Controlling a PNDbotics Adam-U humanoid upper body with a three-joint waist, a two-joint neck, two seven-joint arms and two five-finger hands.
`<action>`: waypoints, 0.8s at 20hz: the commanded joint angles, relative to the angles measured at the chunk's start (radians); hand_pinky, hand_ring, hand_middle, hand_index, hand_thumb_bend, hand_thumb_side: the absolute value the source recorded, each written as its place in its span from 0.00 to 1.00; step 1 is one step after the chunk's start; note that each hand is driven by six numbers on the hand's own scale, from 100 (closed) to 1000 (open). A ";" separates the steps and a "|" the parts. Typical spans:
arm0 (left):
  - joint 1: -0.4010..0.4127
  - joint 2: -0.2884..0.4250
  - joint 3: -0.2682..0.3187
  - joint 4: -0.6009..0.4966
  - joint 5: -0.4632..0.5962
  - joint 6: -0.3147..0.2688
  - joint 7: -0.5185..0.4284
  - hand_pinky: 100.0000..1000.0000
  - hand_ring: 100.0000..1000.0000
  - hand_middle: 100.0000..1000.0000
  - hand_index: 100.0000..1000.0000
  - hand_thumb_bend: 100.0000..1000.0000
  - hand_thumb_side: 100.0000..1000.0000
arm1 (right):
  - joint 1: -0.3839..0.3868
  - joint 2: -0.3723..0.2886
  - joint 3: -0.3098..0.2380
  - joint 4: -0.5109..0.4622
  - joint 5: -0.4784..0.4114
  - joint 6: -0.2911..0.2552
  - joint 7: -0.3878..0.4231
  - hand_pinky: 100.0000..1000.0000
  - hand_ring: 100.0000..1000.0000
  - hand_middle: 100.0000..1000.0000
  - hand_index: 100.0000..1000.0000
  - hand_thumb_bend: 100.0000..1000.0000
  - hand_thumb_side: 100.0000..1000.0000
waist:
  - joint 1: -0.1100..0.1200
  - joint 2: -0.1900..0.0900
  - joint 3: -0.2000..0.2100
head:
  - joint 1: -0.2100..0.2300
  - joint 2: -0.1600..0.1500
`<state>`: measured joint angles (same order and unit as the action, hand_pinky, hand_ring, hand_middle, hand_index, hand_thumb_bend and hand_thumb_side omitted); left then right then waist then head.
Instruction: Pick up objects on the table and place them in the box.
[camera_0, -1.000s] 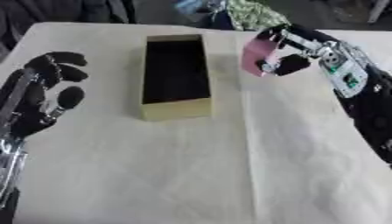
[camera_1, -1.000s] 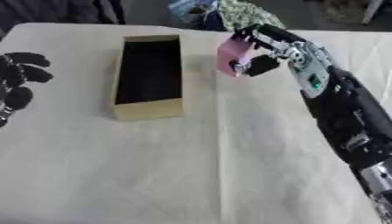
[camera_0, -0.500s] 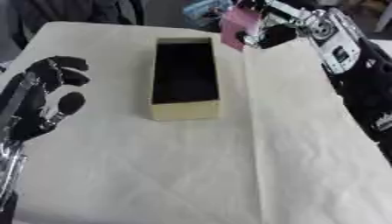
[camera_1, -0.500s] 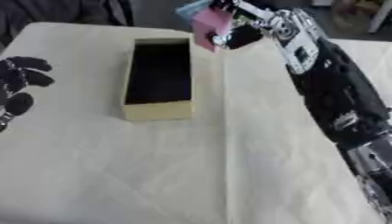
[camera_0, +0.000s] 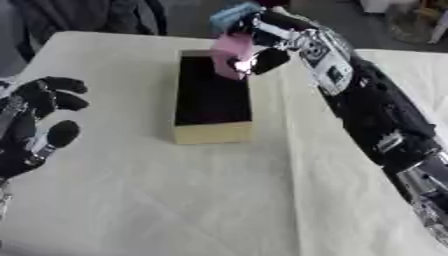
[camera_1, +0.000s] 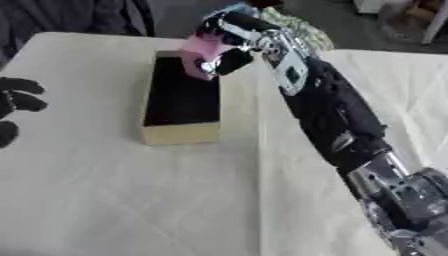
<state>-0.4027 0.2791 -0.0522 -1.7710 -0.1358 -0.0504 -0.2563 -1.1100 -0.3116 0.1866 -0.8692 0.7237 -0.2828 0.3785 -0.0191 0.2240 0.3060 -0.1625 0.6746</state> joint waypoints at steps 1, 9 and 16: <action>-0.018 0.005 0.002 -0.018 0.005 -0.003 -0.006 0.69 0.61 0.64 0.74 0.81 0.69 | -0.023 0.016 0.001 0.010 0.024 -0.011 0.003 0.70 0.71 0.74 0.79 0.19 0.36 | 0.009 -0.013 0.006 | -0.010 -0.016; -0.019 0.002 0.005 -0.019 0.008 -0.003 -0.002 0.69 0.61 0.64 0.74 0.80 0.68 | -0.005 0.057 0.009 0.046 0.072 -0.037 -0.008 0.70 0.72 0.75 0.81 0.24 0.41 | 0.013 -0.009 0.010 | -0.015 -0.016; -0.019 0.002 0.007 -0.019 0.007 -0.002 -0.002 0.69 0.60 0.64 0.74 0.81 0.69 | 0.003 0.064 0.014 0.044 0.093 -0.050 -0.024 0.72 0.73 0.80 0.88 0.44 0.54 | 0.012 -0.007 -0.004 | -0.013 -0.016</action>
<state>-0.4055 0.2732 -0.0519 -1.7713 -0.1314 -0.0515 -0.2591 -1.0896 -0.2398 0.2034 -0.8144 0.8091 -0.3279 0.3578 -0.0140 0.2329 0.3011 -0.1755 0.6667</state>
